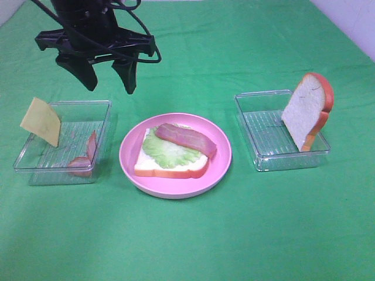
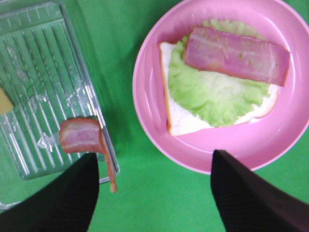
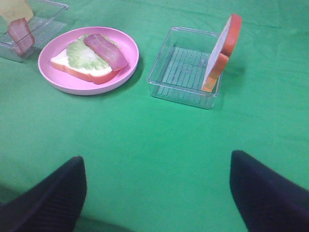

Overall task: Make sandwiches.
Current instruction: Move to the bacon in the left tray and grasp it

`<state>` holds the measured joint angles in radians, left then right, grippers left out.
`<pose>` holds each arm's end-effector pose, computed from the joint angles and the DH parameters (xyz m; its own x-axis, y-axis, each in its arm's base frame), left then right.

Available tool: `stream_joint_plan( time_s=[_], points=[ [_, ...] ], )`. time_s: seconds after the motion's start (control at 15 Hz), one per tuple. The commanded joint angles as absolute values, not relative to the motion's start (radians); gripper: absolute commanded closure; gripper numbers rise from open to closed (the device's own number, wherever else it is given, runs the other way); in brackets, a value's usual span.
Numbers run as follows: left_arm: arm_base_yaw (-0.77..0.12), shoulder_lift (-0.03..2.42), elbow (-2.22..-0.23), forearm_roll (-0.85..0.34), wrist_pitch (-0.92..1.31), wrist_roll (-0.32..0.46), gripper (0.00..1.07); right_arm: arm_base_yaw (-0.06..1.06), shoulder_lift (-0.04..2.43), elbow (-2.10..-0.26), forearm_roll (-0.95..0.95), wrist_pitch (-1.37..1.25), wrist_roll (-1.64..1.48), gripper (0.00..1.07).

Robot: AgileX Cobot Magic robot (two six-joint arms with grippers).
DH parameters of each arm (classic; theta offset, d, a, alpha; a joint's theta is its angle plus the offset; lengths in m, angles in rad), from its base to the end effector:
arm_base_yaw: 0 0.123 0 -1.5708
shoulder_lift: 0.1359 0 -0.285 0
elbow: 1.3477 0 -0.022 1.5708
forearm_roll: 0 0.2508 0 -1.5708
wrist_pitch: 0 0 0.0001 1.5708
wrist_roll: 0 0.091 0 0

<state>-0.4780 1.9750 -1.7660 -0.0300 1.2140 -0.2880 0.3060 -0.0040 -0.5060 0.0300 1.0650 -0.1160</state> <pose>0.3711 -0.1951 0.2703 -0.9622 0.1674 -0.2146 0.1911 0.9770 -0.0946 -0.0068 0.0004 0.2786 -0.3948 -0.2309 -0.8893 -0.3653 0.9275 -0.0787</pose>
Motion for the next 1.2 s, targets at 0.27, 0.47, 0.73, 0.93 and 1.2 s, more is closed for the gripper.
stream_joint_plan(
  time_s=[0.27,0.47,0.73,0.93,1.2],
  points=[
    [-0.48,1.885,-1.562,0.038,1.273,-0.405,0.43,0.31,-0.027,-0.502,0.027,1.057,-0.119,0.32],
    [-0.48,1.886,-1.439,0.064,1.189,-0.465,0.43,0.31,-0.027,-0.502,0.027,1.057,-0.119,0.32],
    [-0.48,1.888,-1.375,0.048,1.078,-0.482,0.43,0.31,-0.027,-0.502,0.027,1.057,-0.119,0.32],
    [-0.48,1.91,-1.37,0.056,1.014,-0.506,0.43,0.31,-0.027,-0.502,0.027,1.057,-0.119,0.32],
    [-0.48,1.96,-1.37,0.053,0.968,-0.504,0.43,0.31,-0.027,-0.502,0.027,1.057,-0.119,0.32]
  ],
)
